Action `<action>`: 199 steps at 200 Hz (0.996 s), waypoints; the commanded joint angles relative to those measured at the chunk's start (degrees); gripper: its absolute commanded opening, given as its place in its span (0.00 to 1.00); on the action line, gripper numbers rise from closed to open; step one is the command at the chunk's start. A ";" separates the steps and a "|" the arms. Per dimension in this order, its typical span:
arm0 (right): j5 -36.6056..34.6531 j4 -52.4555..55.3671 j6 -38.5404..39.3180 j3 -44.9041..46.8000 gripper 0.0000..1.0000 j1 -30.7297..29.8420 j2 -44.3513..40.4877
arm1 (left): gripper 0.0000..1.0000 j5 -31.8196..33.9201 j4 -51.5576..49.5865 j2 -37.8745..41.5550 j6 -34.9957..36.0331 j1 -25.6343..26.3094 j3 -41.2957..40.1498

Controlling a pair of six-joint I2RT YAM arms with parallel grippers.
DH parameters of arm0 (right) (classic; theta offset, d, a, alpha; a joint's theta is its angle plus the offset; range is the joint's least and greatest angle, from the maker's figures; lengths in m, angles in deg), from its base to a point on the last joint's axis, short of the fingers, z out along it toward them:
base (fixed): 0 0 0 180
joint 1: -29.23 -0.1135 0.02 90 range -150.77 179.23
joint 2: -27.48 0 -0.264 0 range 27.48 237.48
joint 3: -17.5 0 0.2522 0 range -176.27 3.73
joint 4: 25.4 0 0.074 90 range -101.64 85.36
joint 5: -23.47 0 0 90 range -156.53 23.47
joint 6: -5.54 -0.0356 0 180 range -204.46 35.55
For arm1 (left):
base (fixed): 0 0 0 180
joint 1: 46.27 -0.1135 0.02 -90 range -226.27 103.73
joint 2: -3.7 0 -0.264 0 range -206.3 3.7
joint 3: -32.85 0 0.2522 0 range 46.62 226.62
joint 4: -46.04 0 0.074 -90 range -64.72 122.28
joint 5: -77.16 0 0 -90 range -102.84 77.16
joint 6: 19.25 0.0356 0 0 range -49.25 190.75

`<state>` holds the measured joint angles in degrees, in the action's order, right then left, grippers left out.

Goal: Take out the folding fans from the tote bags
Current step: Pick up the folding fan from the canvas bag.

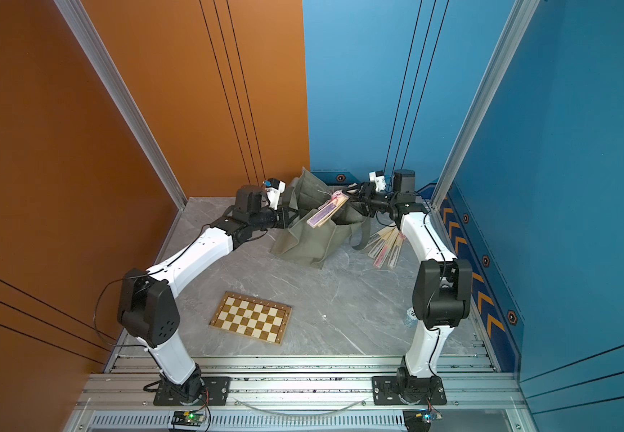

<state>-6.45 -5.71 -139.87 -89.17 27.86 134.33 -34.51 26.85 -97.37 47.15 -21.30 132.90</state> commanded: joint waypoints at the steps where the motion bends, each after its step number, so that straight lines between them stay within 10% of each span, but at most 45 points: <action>1: 1.65 1.80 0.86 -0.18 0.55 0.56 -3.84 | 0.00 -0.12 1.78 1.41 -0.16 -0.36 -0.67; 84: -2.82 3.97 2.06 -3.80 0.53 -3.37 0.59 | 0.00 -4.31 -3.11 1.38 4.78 1.99 3.48; 127: -2.62 0.53 3.16 -6.02 0.11 -3.81 0.76 | 0.00 -3.53 -3.92 1.15 4.49 1.84 3.87; 199: -5.67 -2.14 16.85 -7.20 0.07 -3.23 -5.41 | 0.00 -3.95 -10.24 0.49 6.96 1.83 6.50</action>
<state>-9.73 -4.81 -130.04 -93.63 24.08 133.50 -36.50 20.91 -97.35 51.11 -19.57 135.69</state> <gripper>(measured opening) 0.182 0.065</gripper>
